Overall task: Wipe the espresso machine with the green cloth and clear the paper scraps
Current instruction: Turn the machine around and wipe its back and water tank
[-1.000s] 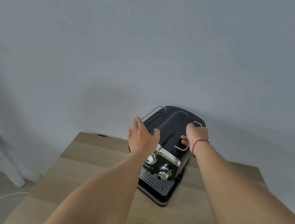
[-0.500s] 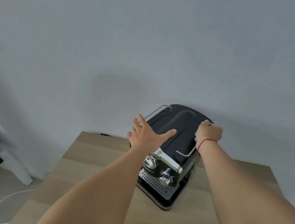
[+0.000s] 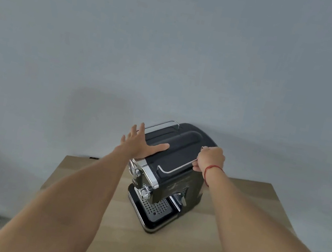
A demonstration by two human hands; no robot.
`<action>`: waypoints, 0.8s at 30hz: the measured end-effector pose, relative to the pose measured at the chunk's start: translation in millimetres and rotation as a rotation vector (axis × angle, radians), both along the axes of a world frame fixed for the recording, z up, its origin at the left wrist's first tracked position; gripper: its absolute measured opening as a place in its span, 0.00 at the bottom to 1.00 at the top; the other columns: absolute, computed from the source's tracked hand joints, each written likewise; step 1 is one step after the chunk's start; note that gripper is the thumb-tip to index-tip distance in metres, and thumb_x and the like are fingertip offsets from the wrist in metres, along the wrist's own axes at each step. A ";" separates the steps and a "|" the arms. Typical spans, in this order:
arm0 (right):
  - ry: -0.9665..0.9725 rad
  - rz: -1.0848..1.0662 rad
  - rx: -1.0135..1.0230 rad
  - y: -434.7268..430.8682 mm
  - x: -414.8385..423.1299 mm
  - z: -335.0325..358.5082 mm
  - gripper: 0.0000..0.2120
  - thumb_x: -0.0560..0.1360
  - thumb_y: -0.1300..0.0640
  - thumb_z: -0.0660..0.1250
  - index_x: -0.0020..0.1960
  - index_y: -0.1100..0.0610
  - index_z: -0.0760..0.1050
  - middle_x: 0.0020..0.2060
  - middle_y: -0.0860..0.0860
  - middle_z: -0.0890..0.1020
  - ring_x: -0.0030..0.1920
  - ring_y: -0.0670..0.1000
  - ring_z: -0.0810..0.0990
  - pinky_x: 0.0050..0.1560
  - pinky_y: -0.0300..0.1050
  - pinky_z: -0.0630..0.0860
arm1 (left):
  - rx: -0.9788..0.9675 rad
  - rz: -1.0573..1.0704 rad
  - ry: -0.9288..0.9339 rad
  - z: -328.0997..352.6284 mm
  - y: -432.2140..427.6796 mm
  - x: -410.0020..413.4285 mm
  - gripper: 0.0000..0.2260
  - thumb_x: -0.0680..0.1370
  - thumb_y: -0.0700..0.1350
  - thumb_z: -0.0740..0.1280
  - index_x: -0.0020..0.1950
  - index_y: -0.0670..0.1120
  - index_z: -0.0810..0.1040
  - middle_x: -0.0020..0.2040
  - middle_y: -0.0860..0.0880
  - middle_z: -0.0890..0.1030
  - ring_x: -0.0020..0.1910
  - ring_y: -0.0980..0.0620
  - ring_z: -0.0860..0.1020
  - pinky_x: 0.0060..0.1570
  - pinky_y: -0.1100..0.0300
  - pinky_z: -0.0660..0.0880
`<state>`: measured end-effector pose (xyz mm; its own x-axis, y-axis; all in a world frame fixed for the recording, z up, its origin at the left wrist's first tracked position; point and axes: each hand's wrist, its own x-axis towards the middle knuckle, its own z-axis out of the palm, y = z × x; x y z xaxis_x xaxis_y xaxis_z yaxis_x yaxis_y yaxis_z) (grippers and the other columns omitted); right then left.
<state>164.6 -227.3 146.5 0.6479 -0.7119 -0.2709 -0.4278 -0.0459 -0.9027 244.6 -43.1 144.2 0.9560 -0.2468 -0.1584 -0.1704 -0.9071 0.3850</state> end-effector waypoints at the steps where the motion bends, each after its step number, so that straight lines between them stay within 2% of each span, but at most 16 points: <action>1: 0.053 0.048 -0.146 -4.3 -1.3 1.6 0.15 0.81 0.58 0.58 0.60 0.67 0.75 0.48 0.63 0.82 0.40 0.59 0.85 0.41 0.52 0.84 | 0.033 0.010 -0.045 -0.7 -3.0 -5.0 0.57 0.62 0.81 0.55 0.80 0.48 0.44 0.80 0.44 0.45 0.78 0.40 0.50 0.74 0.40 0.47; 2: 0.102 0.098 -0.286 -7.0 -4.3 4.5 0.15 0.81 0.58 0.59 0.61 0.66 0.75 0.54 0.63 0.81 0.50 0.62 0.83 0.52 0.53 0.82 | 0.057 0.028 -0.076 -0.2 -7.0 -10.9 0.54 0.65 0.79 0.55 0.80 0.46 0.45 0.80 0.43 0.44 0.79 0.41 0.48 0.74 0.41 0.45; 3: 0.149 0.153 -0.409 -7.8 -7.1 8.7 0.15 0.81 0.59 0.59 0.62 0.66 0.75 0.57 0.63 0.80 0.56 0.63 0.81 0.56 0.51 0.78 | 0.070 0.049 -0.097 0.2 -11.9 -17.6 0.51 0.69 0.77 0.55 0.80 0.44 0.47 0.80 0.42 0.44 0.79 0.42 0.46 0.74 0.41 0.44; 5: 0.201 0.246 -0.555 -5.4 -9.3 16.7 0.15 0.80 0.58 0.60 0.62 0.66 0.74 0.59 0.62 0.79 0.59 0.63 0.79 0.58 0.50 0.76 | 0.058 0.106 -0.145 0.2 -25.9 -36.2 0.41 0.75 0.69 0.55 0.78 0.40 0.57 0.79 0.40 0.48 0.79 0.43 0.46 0.75 0.41 0.44; 7: 0.214 0.310 -0.619 -2.9 -9.0 21.3 0.17 0.80 0.54 0.61 0.61 0.66 0.75 0.58 0.62 0.80 0.58 0.62 0.79 0.57 0.50 0.75 | -0.030 0.194 -0.191 -1.3 -46.4 -59.0 0.30 0.79 0.61 0.54 0.71 0.41 0.69 0.77 0.41 0.59 0.78 0.44 0.53 0.75 0.42 0.46; 8: 0.220 0.329 -0.638 -2.0 -9.3 21.9 0.17 0.81 0.54 0.60 0.61 0.66 0.75 0.58 0.62 0.80 0.58 0.62 0.79 0.57 0.50 0.75 | -0.085 0.238 -0.205 -3.3 -56.3 -69.7 0.28 0.80 0.59 0.52 0.70 0.41 0.71 0.76 0.42 0.63 0.77 0.45 0.56 0.76 0.44 0.46; 9: 0.227 0.344 -0.661 -2.2 -9.8 20.6 0.17 0.81 0.54 0.60 0.61 0.66 0.75 0.58 0.63 0.79 0.58 0.62 0.78 0.57 0.50 0.75 | -0.124 0.279 -0.221 -6.1 -64.0 -79.3 0.28 0.80 0.59 0.50 0.72 0.41 0.69 0.76 0.42 0.63 0.77 0.46 0.56 0.76 0.45 0.44; 11: 0.229 0.361 -0.700 -6.3 -10.8 16.0 0.15 0.82 0.58 0.58 0.62 0.66 0.74 0.58 0.63 0.79 0.58 0.62 0.78 0.57 0.50 0.75 | -0.147 0.329 -0.246 -12.4 -72.6 -92.0 0.31 0.81 0.59 0.47 0.78 0.41 0.59 0.78 0.43 0.58 0.79 0.47 0.50 0.76 0.48 0.40; 14: 0.210 0.347 -0.720 -14.1 -8.0 11.3 0.13 0.81 0.59 0.59 0.60 0.65 0.75 0.56 0.62 0.80 0.55 0.62 0.80 0.56 0.51 0.77 | -0.128 0.380 -0.224 -14.1 -78.3 -94.5 0.34 0.80 0.62 0.45 0.79 0.40 0.53 0.80 0.41 0.51 0.79 0.46 0.44 0.75 0.47 0.36; 16: 0.207 0.359 -0.734 -14.1 -5.0 9.5 0.12 0.81 0.61 0.59 0.58 0.65 0.76 0.55 0.62 0.81 0.54 0.61 0.81 0.56 0.52 0.79 | -0.121 0.405 -0.205 -13.8 -82.0 -94.1 0.34 0.81 0.62 0.45 0.79 0.40 0.52 0.80 0.40 0.50 0.79 0.45 0.43 0.74 0.46 0.35; 19: 0.219 0.383 -0.752 -14.1 -1.7 9.2 0.11 0.81 0.62 0.59 0.59 0.65 0.76 0.54 0.62 0.81 0.54 0.61 0.81 0.57 0.53 0.79 | -0.097 0.389 -0.239 -14.8 -83.1 -93.7 0.33 0.81 0.61 0.46 0.78 0.40 0.56 0.79 0.39 0.54 0.79 0.43 0.46 0.75 0.45 0.38; 24: 0.238 0.350 -0.645 -16.4 6.0 12.7 0.13 0.80 0.61 0.60 0.61 0.66 0.74 0.57 0.62 0.79 0.57 0.61 0.79 0.58 0.50 0.77 | -0.081 0.333 -0.274 -13.8 -77.1 -81.2 0.34 0.80 0.61 0.48 0.76 0.37 0.62 0.77 0.38 0.60 0.78 0.41 0.53 0.76 0.47 0.44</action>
